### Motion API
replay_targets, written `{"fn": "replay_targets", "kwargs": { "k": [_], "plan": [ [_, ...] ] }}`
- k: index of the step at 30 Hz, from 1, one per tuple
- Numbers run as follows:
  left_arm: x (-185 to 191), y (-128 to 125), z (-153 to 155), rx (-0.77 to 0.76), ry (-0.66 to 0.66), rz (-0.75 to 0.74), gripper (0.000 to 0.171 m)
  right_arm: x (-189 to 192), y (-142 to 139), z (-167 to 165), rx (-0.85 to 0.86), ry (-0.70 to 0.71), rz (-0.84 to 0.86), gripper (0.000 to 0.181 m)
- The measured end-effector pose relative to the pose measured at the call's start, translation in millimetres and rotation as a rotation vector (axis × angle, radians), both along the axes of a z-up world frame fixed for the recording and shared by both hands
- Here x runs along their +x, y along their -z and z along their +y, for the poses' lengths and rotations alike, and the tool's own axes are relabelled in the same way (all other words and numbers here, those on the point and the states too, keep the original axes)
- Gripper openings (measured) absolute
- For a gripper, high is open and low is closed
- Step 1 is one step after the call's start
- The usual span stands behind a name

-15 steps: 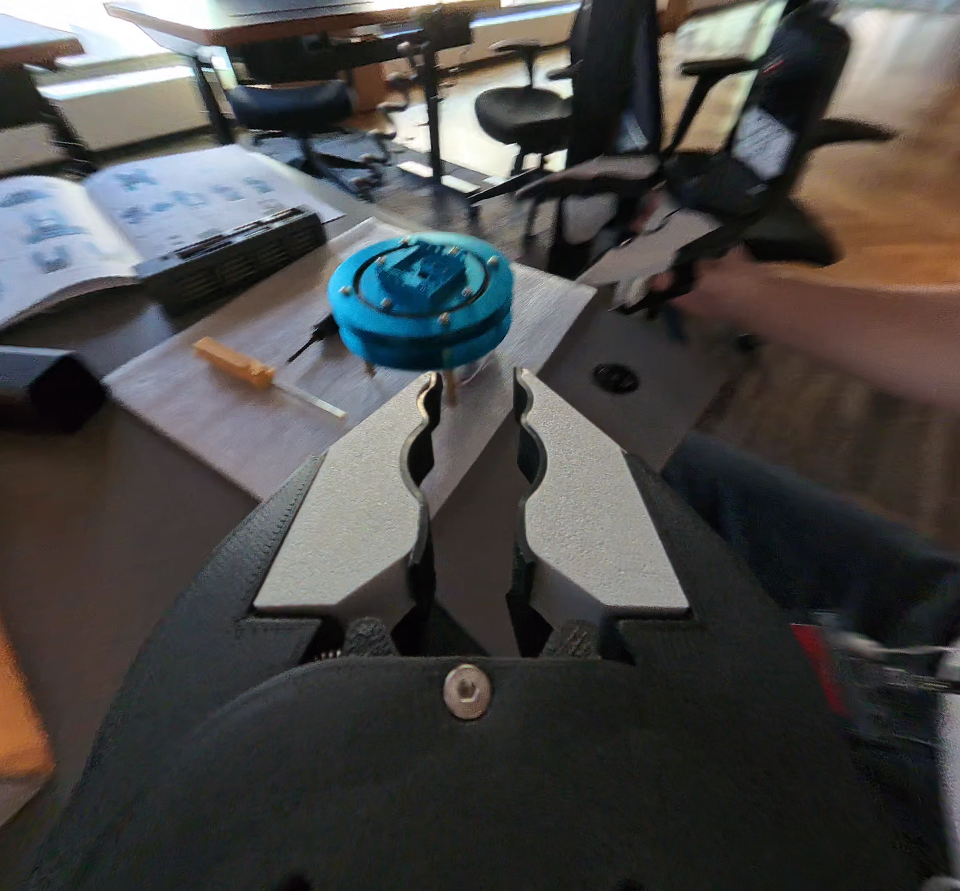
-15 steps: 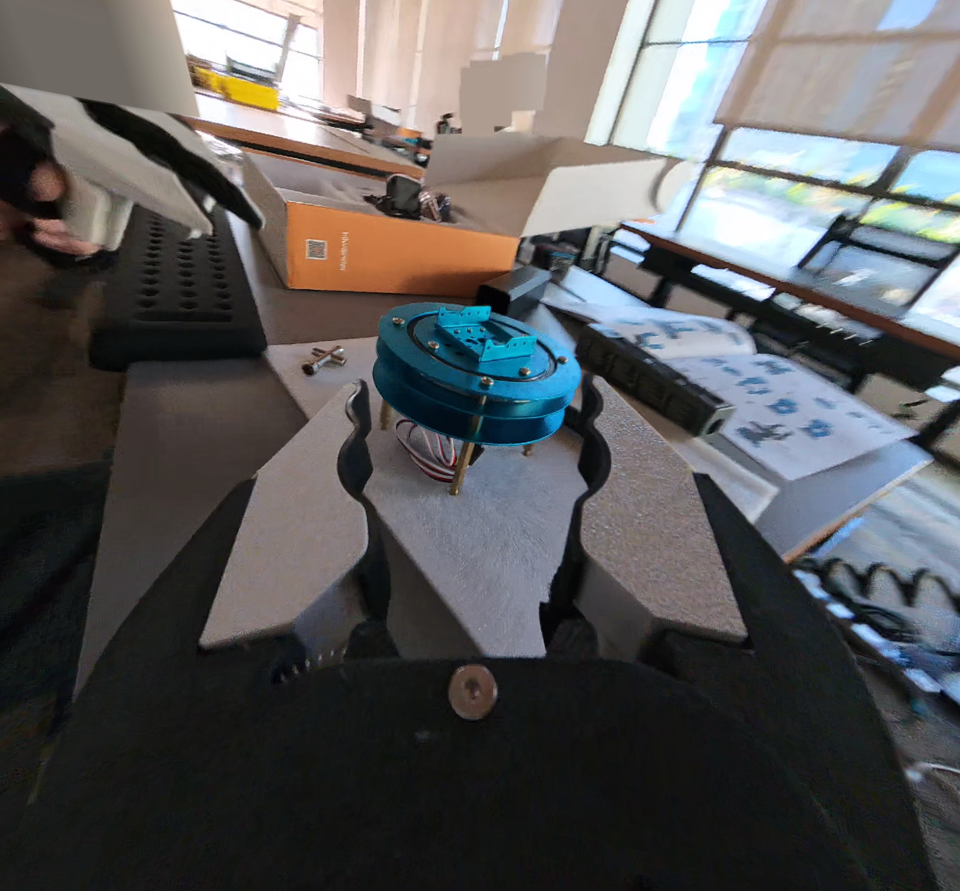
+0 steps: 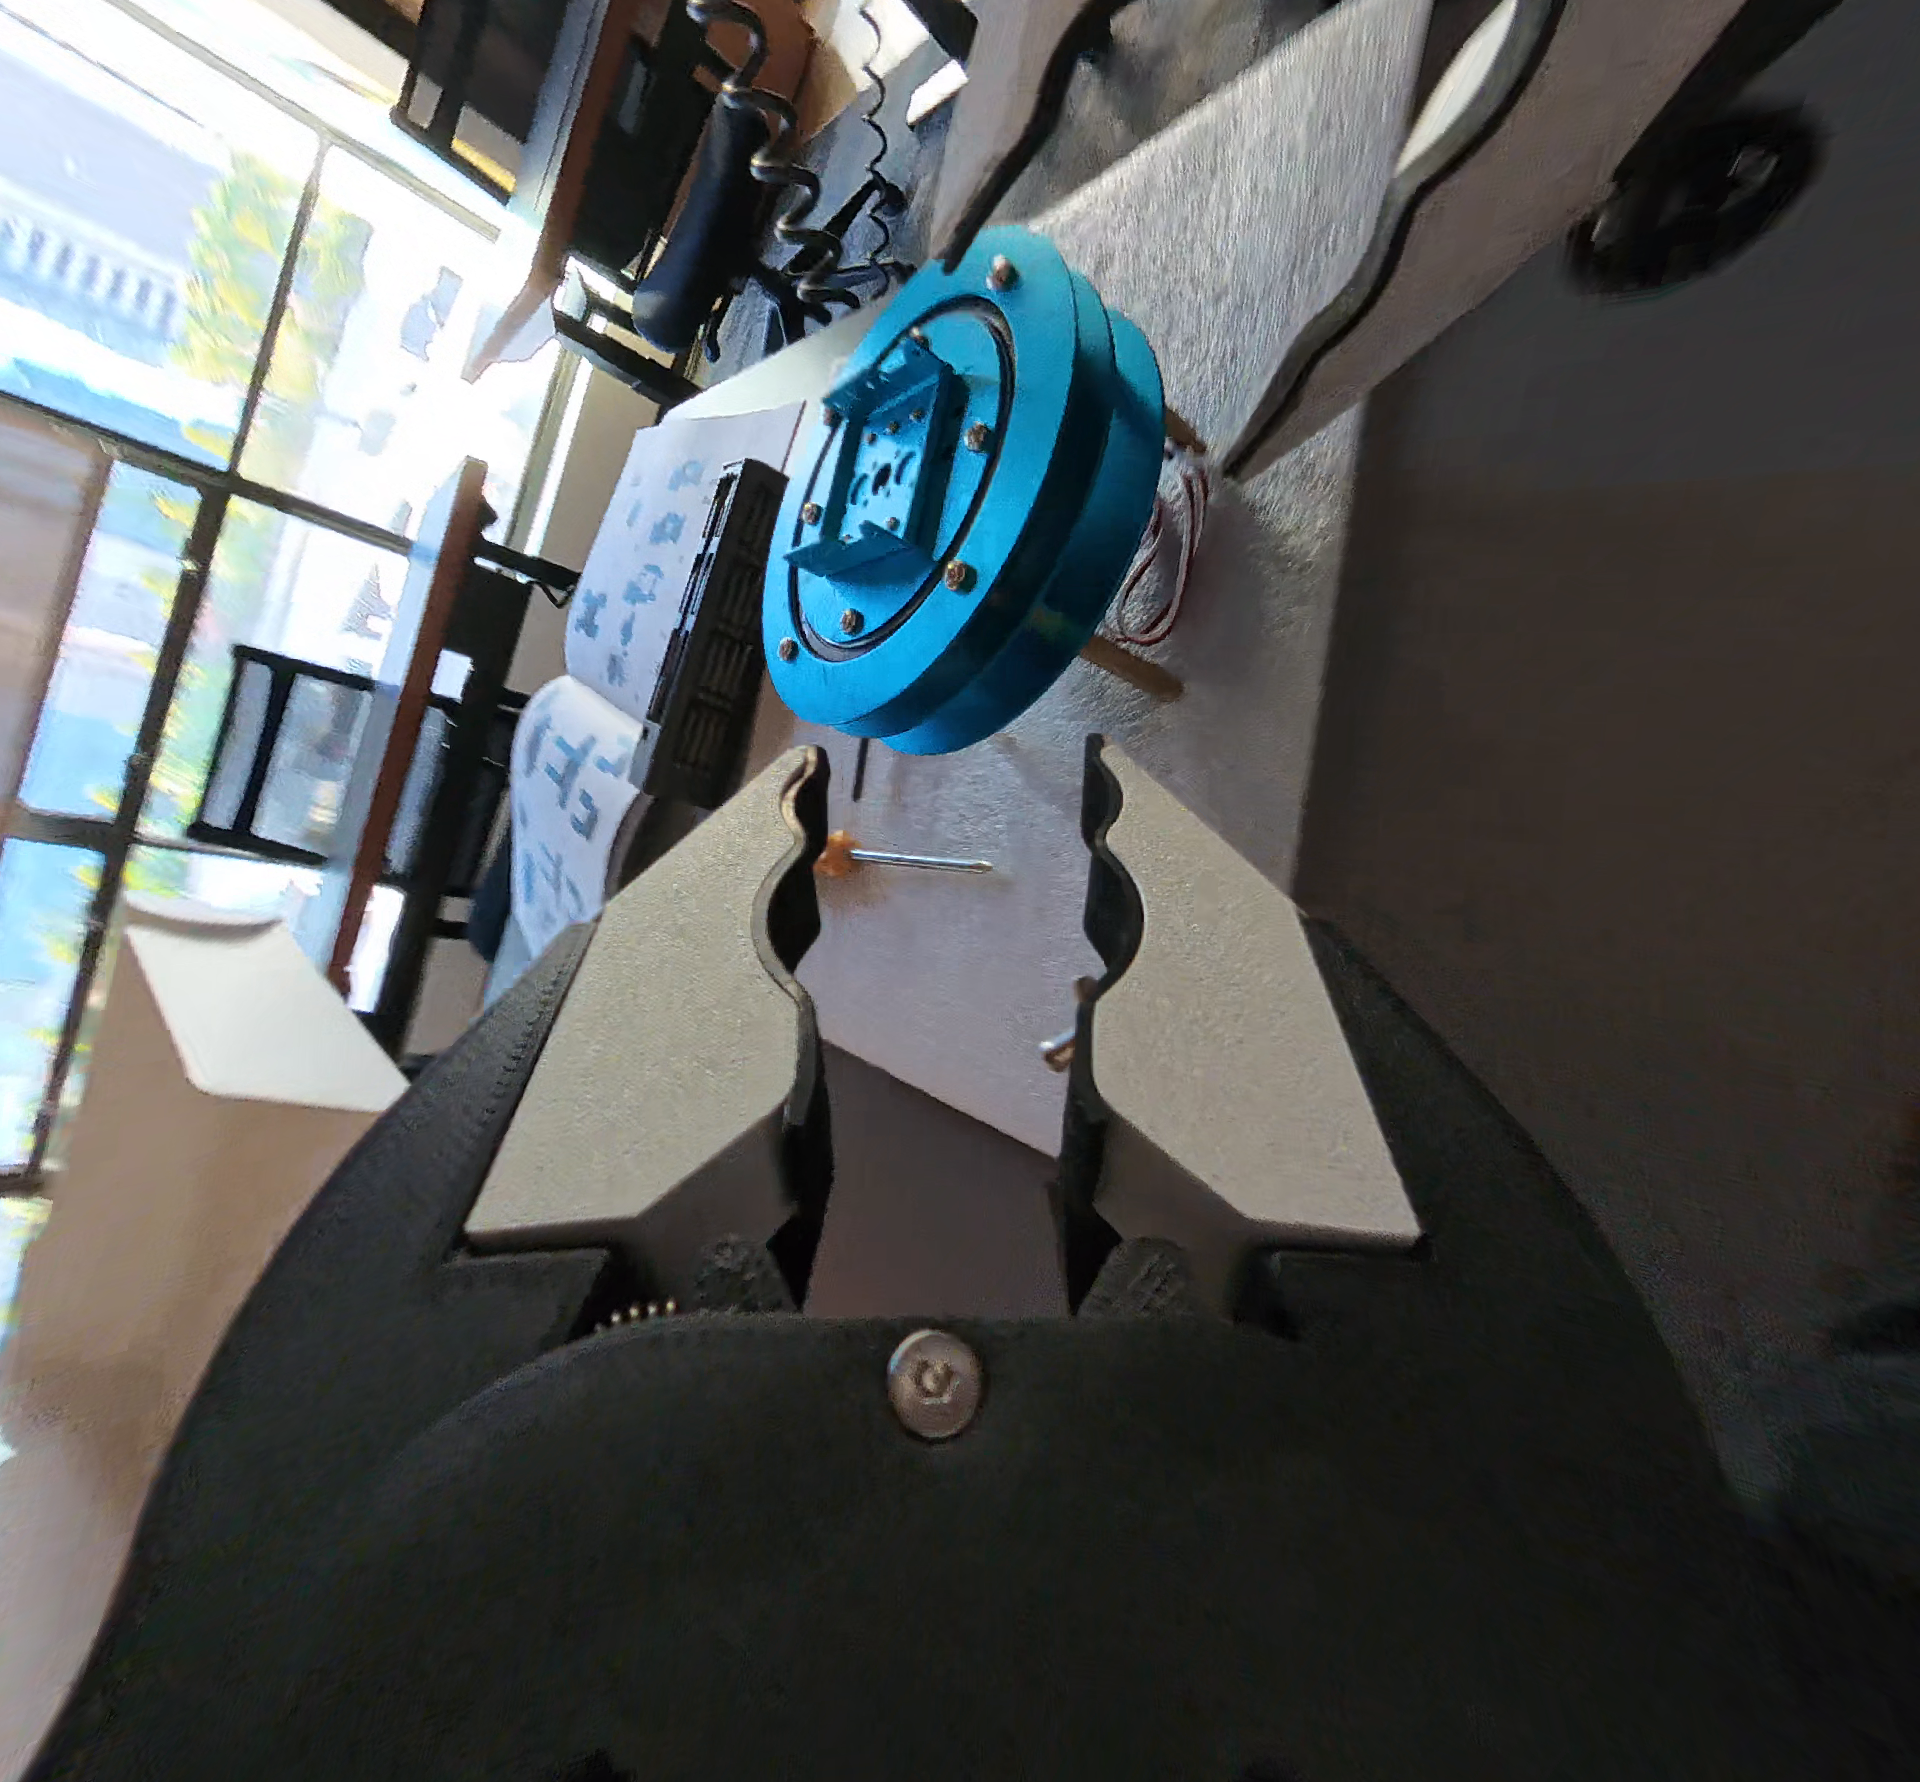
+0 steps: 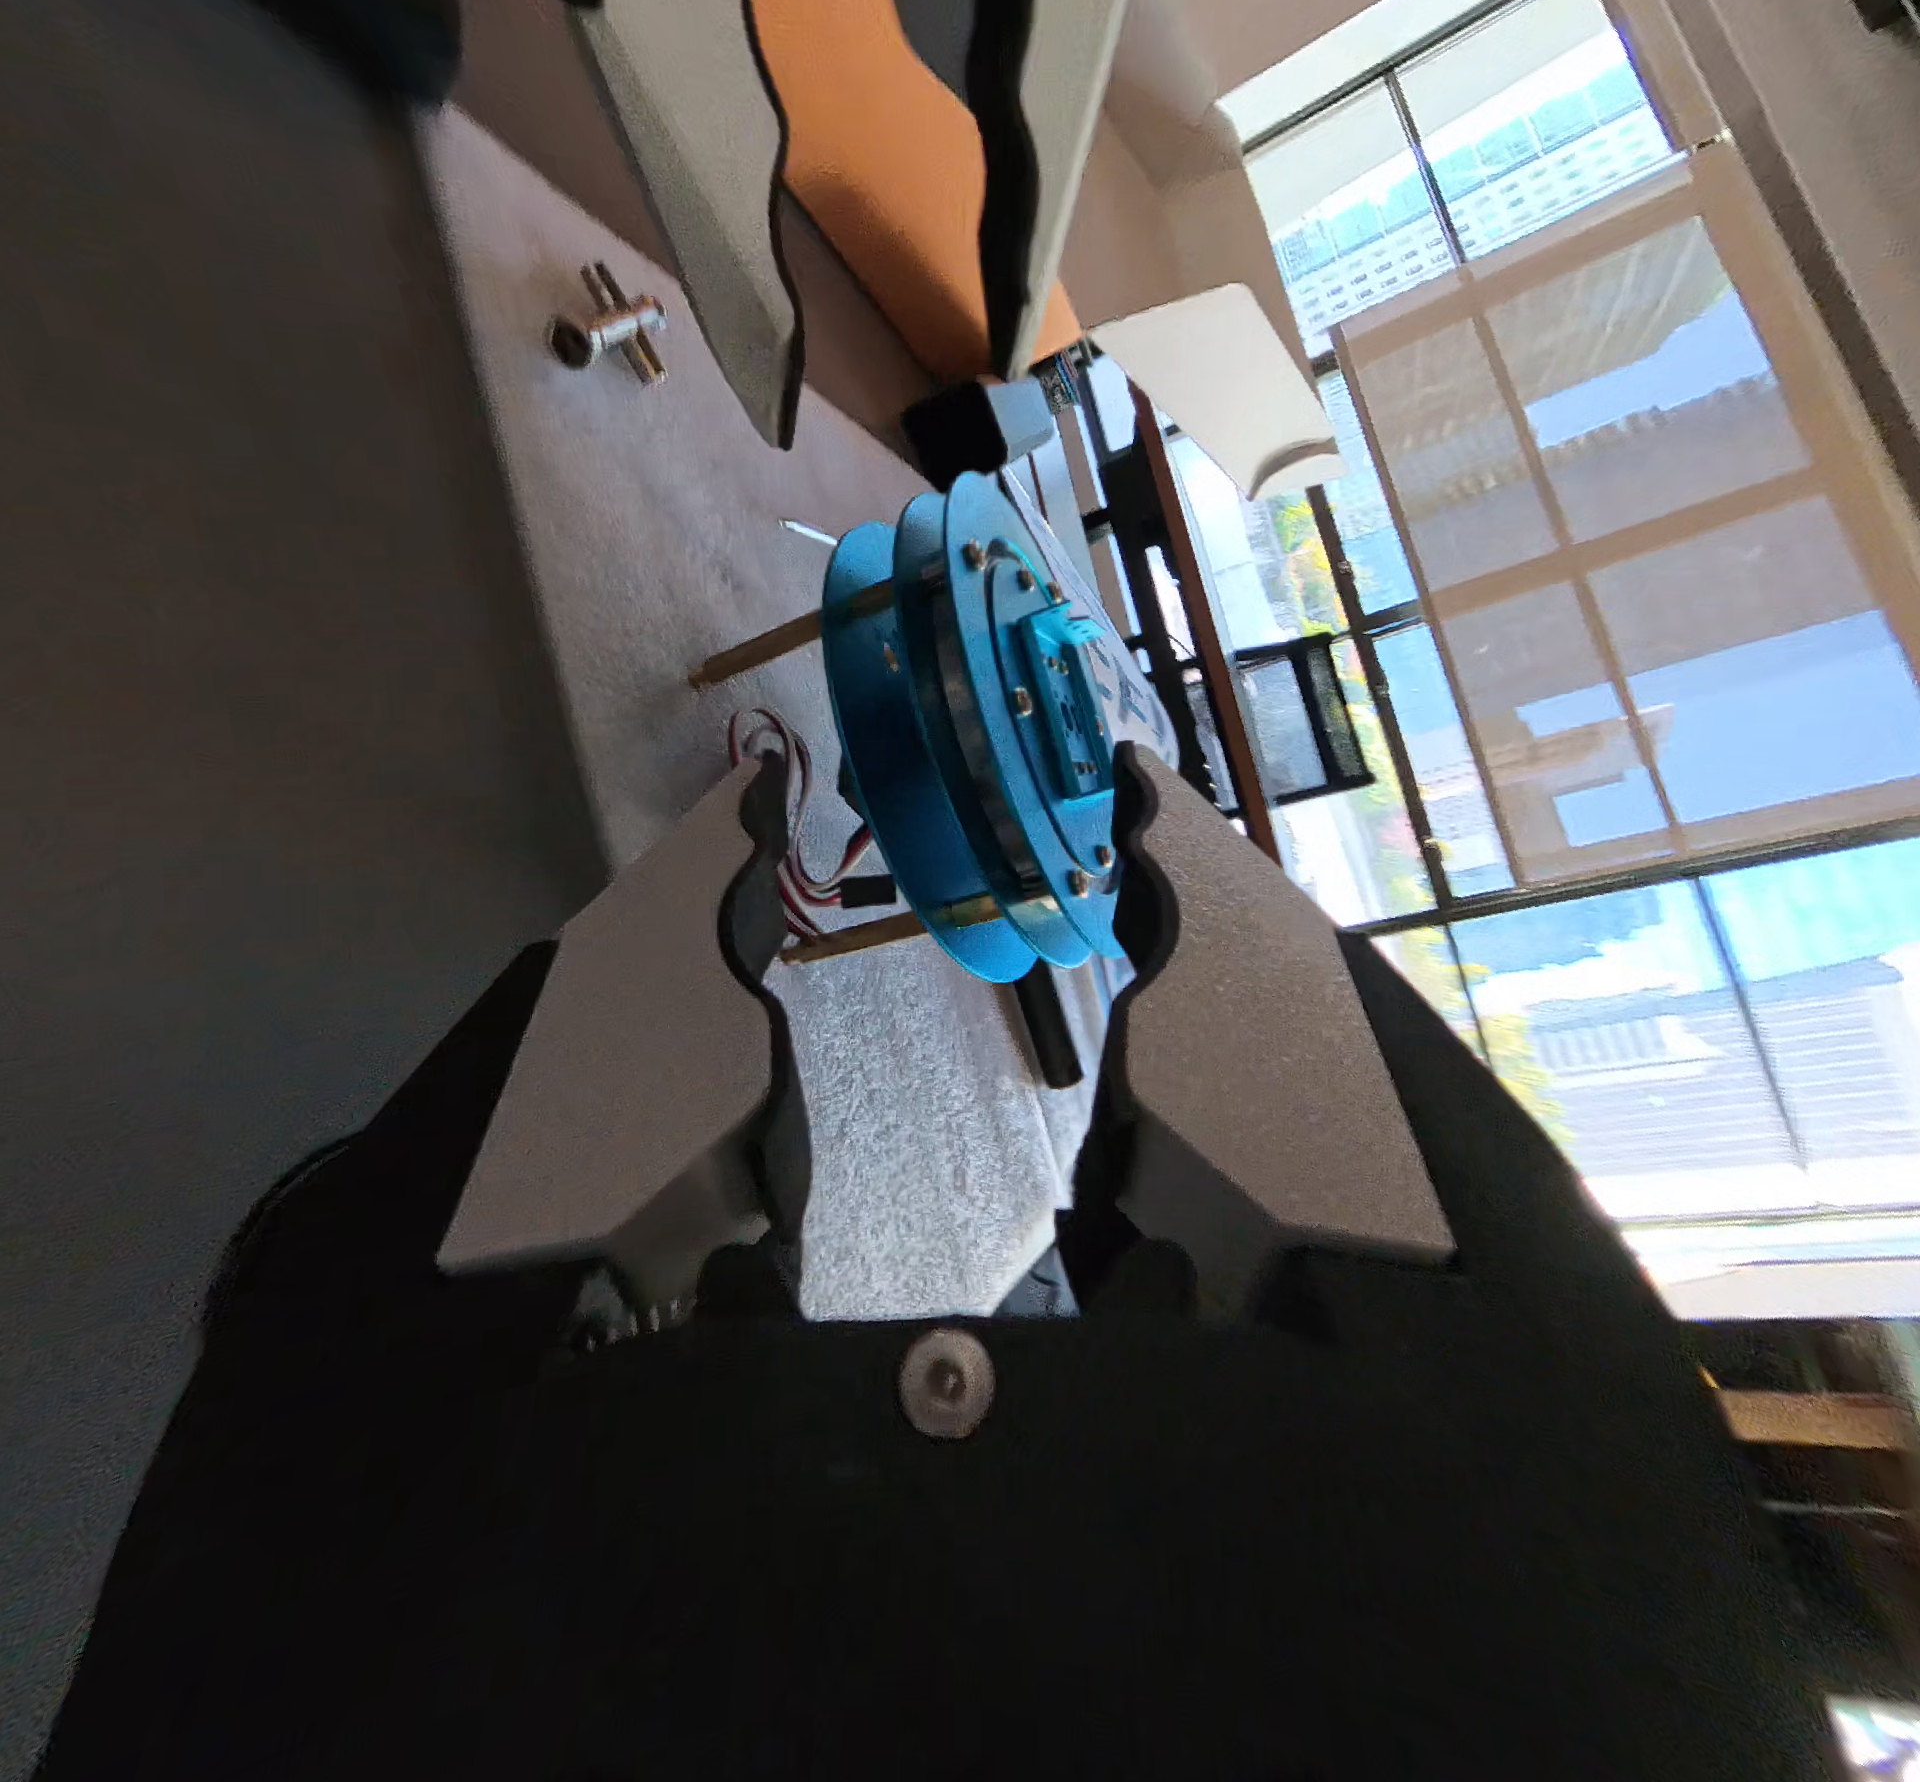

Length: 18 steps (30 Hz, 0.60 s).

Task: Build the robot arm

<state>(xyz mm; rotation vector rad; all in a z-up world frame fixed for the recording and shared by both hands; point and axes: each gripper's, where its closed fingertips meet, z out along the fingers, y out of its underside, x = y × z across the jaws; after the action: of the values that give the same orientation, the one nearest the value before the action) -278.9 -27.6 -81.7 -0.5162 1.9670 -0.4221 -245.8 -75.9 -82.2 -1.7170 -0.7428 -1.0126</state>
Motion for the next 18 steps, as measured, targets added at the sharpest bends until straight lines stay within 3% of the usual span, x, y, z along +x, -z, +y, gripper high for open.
{"fn": "replay_targets", "kwargs": {
  "k": [7,10,11,18],
  "plan": [
    [31,13,3,0.275,0.127,-0.091,0.049,21,7,10,-0.037,0.024,-0.163,0.037],
    [40,15,4,0.399,0.162,-0.158,0.043,22,1,13,-0.030,0.001,-0.177,0.034],
    [43,11,6,0.437,0.165,-0.187,0.034,22,-1,14,-0.037,-0.014,-0.178,0.034],
    [62,-21,22,0.328,0.112,-0.210,0.031,21,-47,30,-0.072,-0.130,-0.086,0.031]
  ]
}}
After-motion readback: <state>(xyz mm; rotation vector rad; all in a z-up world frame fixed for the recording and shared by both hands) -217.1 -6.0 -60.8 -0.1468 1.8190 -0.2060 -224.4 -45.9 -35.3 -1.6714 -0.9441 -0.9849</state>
